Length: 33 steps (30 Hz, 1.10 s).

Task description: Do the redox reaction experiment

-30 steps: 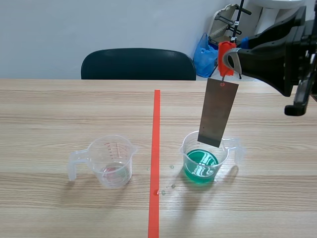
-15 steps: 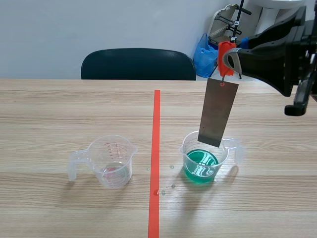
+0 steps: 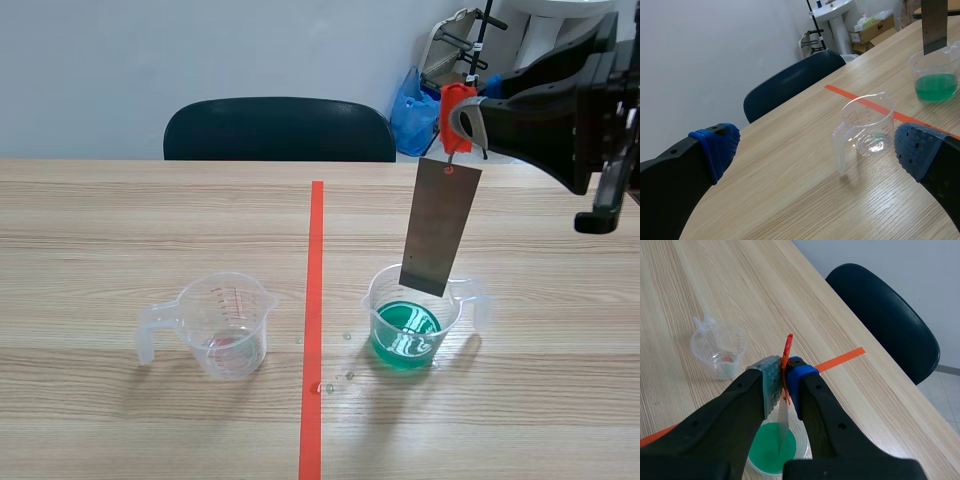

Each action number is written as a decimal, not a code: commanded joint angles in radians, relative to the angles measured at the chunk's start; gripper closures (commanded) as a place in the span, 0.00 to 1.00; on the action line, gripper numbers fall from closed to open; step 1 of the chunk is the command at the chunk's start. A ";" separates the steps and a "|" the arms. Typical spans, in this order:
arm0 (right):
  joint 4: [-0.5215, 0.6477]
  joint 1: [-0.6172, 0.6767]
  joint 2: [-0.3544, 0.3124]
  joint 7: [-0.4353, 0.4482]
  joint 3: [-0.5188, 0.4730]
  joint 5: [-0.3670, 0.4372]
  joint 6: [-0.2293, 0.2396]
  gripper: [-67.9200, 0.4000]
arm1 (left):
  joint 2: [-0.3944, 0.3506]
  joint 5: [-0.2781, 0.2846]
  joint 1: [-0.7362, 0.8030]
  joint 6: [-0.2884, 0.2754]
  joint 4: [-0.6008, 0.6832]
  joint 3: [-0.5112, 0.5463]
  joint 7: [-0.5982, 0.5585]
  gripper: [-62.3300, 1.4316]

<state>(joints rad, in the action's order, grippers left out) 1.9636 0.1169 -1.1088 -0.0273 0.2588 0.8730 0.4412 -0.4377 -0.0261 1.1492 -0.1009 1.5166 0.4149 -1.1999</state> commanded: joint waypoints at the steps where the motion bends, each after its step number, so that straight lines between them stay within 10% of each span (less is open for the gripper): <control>1: 0.017 -0.012 -0.016 0.015 -0.018 0.014 -0.003 0.98 | 0.002 0.007 0.000 0.002 0.019 0.012 -0.011 0.00; 20: 0.017 -0.012 -0.016 0.015 -0.018 0.014 -0.003 0.98 | -0.024 0.063 0.000 -0.003 0.019 0.012 -0.013 0.00; 26: 0.017 -0.012 -0.016 0.015 -0.018 0.014 -0.003 0.98 | -0.116 0.063 0.000 -0.081 0.019 0.012 -0.006 0.58; 33: 0.017 -0.012 -0.016 0.015 -0.018 0.014 -0.003 0.98 | -0.301 0.068 -0.106 -0.439 0.019 -0.036 0.067 0.92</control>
<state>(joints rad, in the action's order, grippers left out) 1.9636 0.1169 -1.1088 -0.0269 0.2588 0.8734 0.4412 -0.7235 0.0284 1.0840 -0.5312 1.5166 0.4026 -1.1374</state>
